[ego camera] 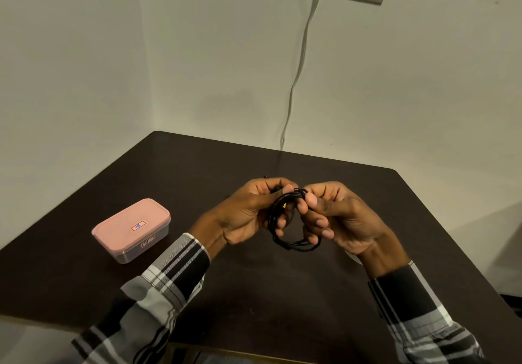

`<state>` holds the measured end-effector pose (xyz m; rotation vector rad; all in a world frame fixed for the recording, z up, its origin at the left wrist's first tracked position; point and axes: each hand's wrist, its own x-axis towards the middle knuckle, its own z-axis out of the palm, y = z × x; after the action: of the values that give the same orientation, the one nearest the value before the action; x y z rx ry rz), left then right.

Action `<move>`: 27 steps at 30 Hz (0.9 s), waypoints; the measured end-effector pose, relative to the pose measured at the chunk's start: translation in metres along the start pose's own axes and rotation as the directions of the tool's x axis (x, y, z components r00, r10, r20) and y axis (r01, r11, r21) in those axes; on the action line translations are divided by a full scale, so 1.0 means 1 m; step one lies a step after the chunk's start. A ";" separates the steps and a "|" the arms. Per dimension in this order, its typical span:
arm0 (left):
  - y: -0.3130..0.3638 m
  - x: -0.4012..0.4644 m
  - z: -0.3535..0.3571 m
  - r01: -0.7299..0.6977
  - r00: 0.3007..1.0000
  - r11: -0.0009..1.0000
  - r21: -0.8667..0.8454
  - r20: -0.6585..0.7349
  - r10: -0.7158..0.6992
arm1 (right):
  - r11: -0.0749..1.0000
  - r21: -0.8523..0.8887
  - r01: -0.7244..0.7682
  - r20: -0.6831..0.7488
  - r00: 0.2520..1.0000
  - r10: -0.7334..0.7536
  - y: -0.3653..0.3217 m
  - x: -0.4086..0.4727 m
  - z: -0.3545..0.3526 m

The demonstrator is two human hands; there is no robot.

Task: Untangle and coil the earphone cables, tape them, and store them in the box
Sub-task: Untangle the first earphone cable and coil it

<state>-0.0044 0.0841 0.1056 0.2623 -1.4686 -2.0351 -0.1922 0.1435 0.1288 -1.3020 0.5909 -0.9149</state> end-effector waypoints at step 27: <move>0.006 0.004 -0.016 -0.179 0.937 0.687 0.704 -0.091 0.337 | 0.982 -0.114 -0.154 -0.194 0.972 0.130 -0.003 0.002 0.007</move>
<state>0.0022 0.0681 0.1066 0.5206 -1.9423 -1.1143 -0.1861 0.1457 0.1334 -1.2785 0.8901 -0.8965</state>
